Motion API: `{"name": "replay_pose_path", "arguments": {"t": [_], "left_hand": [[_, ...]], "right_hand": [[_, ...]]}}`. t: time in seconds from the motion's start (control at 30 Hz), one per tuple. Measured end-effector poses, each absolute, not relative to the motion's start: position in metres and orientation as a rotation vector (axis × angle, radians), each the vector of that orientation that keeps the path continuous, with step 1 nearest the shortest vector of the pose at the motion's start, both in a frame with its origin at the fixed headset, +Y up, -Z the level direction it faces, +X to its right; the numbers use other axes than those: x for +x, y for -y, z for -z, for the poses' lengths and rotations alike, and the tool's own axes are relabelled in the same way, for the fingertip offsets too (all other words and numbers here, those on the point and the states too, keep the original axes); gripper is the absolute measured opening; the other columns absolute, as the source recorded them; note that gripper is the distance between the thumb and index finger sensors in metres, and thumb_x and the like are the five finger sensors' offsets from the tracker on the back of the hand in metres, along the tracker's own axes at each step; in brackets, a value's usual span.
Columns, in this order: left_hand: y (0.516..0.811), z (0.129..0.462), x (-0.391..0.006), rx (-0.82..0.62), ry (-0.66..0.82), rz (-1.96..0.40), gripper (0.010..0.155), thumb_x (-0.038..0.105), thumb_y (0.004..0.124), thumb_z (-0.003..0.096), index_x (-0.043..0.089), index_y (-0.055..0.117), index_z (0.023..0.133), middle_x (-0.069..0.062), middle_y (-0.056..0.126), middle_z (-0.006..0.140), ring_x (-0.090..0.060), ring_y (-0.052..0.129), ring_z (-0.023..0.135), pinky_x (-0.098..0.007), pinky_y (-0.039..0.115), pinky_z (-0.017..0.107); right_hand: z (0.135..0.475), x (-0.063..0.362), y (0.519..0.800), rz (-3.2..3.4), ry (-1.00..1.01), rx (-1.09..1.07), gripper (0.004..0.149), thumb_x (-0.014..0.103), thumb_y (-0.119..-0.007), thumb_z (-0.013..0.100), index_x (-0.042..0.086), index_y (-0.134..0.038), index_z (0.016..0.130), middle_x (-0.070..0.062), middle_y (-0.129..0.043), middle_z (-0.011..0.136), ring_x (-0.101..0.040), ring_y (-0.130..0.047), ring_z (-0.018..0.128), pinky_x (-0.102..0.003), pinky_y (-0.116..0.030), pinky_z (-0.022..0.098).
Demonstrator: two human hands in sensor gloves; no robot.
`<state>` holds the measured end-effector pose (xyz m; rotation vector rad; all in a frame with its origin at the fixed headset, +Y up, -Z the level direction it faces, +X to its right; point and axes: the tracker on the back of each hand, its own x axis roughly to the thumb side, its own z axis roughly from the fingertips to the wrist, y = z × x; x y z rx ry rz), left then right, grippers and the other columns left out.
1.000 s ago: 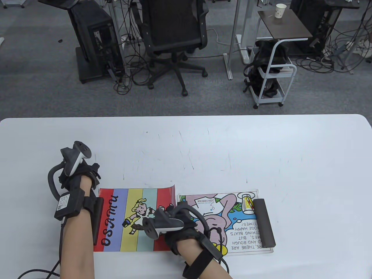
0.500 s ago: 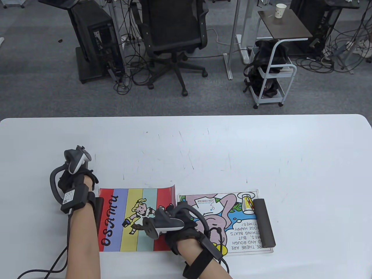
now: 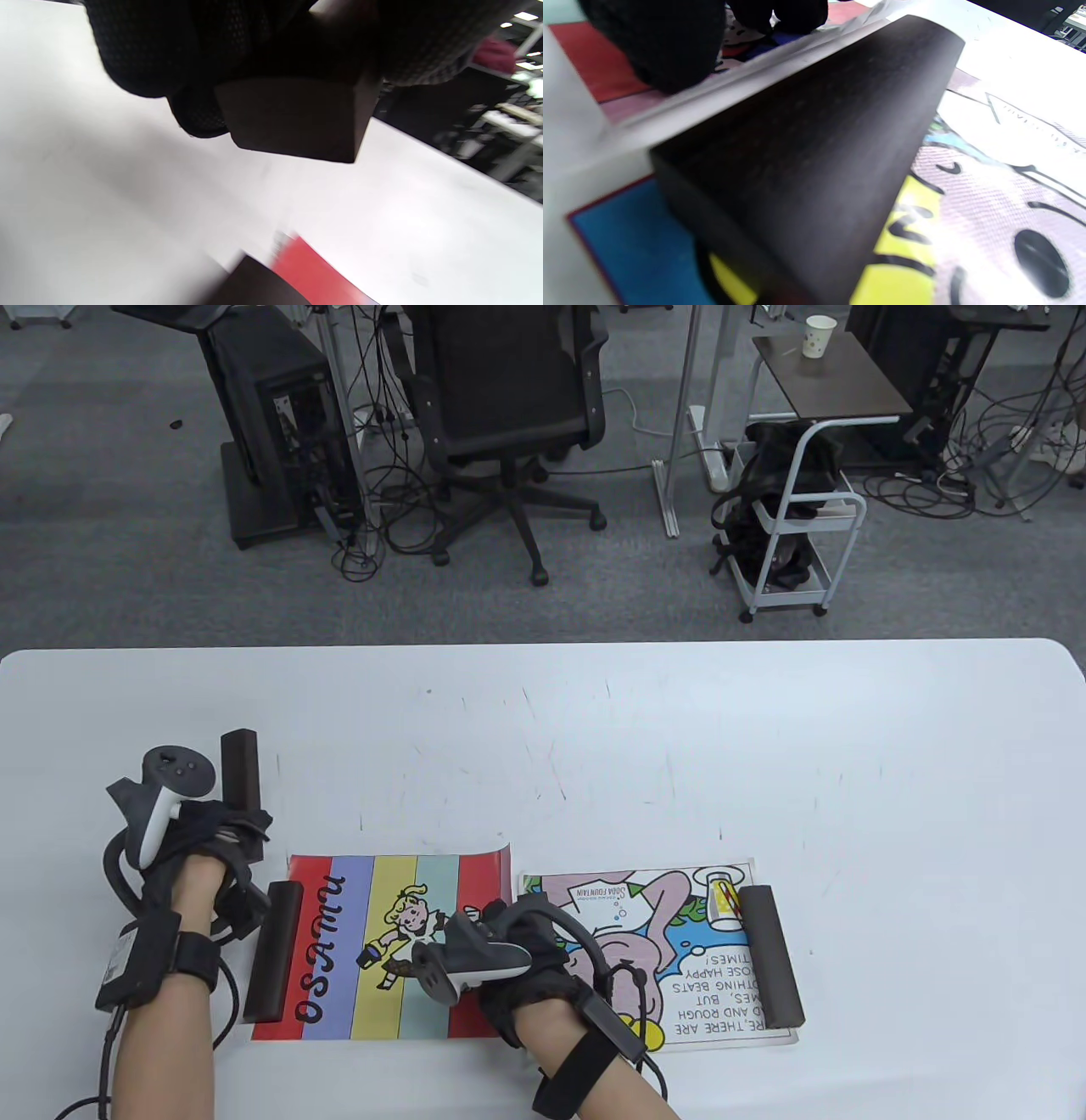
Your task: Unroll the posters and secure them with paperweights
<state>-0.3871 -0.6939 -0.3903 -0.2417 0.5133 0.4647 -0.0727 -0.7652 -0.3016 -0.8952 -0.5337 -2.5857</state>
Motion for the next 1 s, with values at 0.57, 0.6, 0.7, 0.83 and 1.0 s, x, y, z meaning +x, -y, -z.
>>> {"name": "replay_pose_path", "arguments": {"t": [0.57, 0.6, 0.7, 0.83, 1.0], "left_hand": [[0.715, 0.321, -0.251, -0.459, -0.104, -0.564, 0.071, 0.053, 0.083, 0.0372, 0.003, 0.078, 0.088, -0.017, 0.093, 0.073, -0.024, 0.109, 0.052, -0.033, 0.094, 0.032], [0.718, 0.320, -0.246, -0.477, -0.095, -0.576, 0.071, 0.053, 0.083, 0.0372, 0.003, 0.078, 0.088, -0.017, 0.093, 0.073, -0.024, 0.110, 0.052, -0.033, 0.094, 0.032], [0.729, 0.317, -0.228, -0.548, -0.064, -0.610, 0.072, 0.053, 0.083, 0.0374, 0.002, 0.078, 0.088, -0.018, 0.094, 0.072, -0.024, 0.110, 0.051, -0.032, 0.094, 0.031], [0.742, 0.317, -0.208, -0.623, -0.047, -0.626, 0.072, 0.053, 0.082, 0.0377, 0.001, 0.079, 0.087, -0.018, 0.094, 0.071, -0.023, 0.111, 0.049, -0.031, 0.095, 0.030], [0.753, 0.318, -0.187, -0.680, -0.053, -0.581, 0.072, 0.054, 0.082, 0.0379, 0.001, 0.079, 0.086, -0.018, 0.095, 0.070, -0.023, 0.112, 0.048, -0.031, 0.096, 0.029]], "right_hand": [[0.293, 0.064, 0.683, 3.786, -0.101, -1.155, 0.087, 0.065, -0.072, 0.036, 0.017, -0.041, 0.102, -0.015, -0.050, 0.110, -0.047, -0.057, 0.095, -0.058, -0.058, 0.067], [0.294, 0.072, 0.685, 3.862, -0.120, -1.159, 0.087, 0.065, -0.072, 0.037, 0.016, -0.041, 0.102, -0.015, -0.050, 0.110, -0.047, -0.057, 0.095, -0.058, -0.058, 0.067], [0.296, 0.098, 0.699, 4.124, -0.207, -1.153, 0.087, 0.065, -0.071, 0.038, 0.014, -0.042, 0.102, -0.017, -0.051, 0.109, -0.048, -0.058, 0.094, -0.057, -0.059, 0.066], [0.295, 0.118, 0.713, 4.305, -0.229, -1.101, 0.087, 0.065, -0.071, 0.039, 0.013, -0.042, 0.102, -0.019, -0.052, 0.109, -0.049, -0.057, 0.094, -0.058, -0.057, 0.066], [0.289, 0.127, 0.715, 4.284, -0.312, -1.028, 0.088, 0.066, -0.071, 0.039, 0.012, -0.042, 0.102, -0.019, -0.052, 0.108, -0.049, -0.057, 0.093, -0.058, -0.057, 0.066]]}}
